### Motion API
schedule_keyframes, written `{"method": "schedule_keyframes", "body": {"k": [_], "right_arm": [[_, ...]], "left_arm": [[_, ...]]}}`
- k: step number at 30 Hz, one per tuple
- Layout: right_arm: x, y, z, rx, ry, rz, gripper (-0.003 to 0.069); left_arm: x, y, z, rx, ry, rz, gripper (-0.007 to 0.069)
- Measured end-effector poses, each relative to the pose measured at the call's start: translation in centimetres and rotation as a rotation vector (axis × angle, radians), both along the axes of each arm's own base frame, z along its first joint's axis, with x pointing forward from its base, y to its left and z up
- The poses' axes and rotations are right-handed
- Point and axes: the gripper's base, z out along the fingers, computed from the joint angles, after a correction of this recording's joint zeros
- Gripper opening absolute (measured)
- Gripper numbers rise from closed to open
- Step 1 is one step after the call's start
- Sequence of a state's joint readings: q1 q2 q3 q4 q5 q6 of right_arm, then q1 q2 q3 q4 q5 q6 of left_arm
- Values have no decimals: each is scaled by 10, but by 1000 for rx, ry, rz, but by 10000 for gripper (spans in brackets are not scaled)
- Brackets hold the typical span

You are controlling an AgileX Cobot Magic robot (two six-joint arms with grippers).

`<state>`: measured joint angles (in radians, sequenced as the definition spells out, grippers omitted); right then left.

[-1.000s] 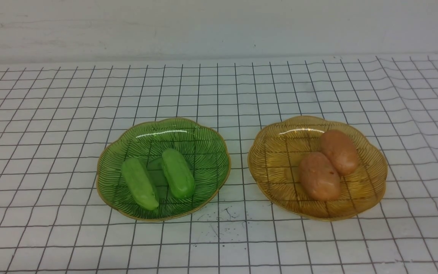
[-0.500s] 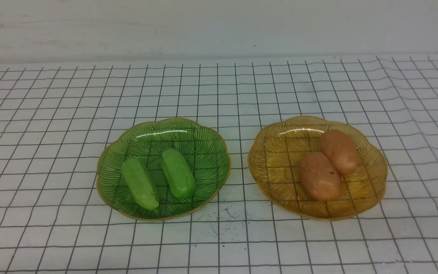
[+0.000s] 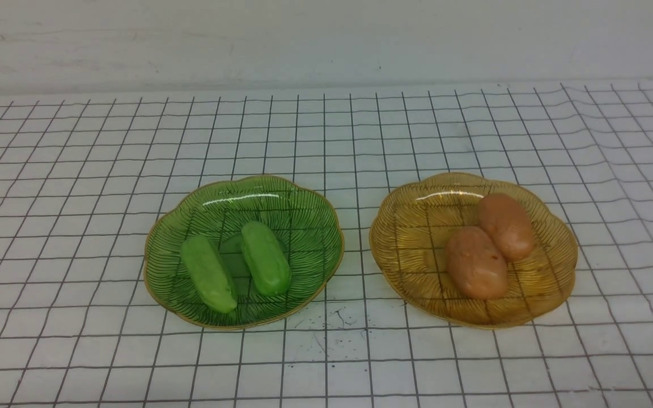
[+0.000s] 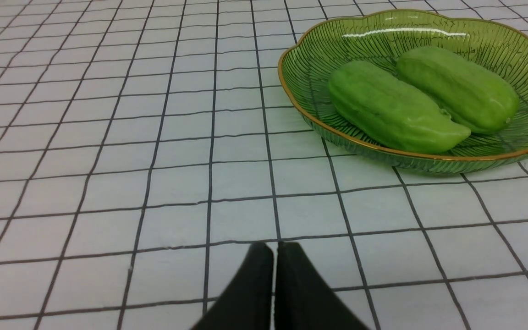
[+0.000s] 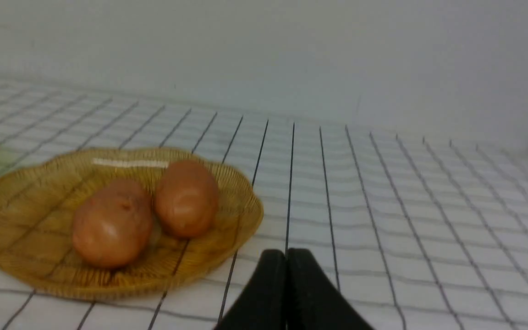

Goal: Put different types of vegetables on the plate.

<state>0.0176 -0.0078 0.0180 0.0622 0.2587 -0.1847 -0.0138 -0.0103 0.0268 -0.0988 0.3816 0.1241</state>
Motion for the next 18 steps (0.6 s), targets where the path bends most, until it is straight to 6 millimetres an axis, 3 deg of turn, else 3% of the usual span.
{"method": "schedule_keyframes", "body": {"k": [4, 18], "right_arm": [[-1, 0, -12, 27, 111, -4, -15], [-1, 0, -12, 31, 124, -5, -15]], "left_arm": [[0, 0, 0, 0, 0, 0, -8], [0, 0, 0, 0, 0, 0, -8]]}}
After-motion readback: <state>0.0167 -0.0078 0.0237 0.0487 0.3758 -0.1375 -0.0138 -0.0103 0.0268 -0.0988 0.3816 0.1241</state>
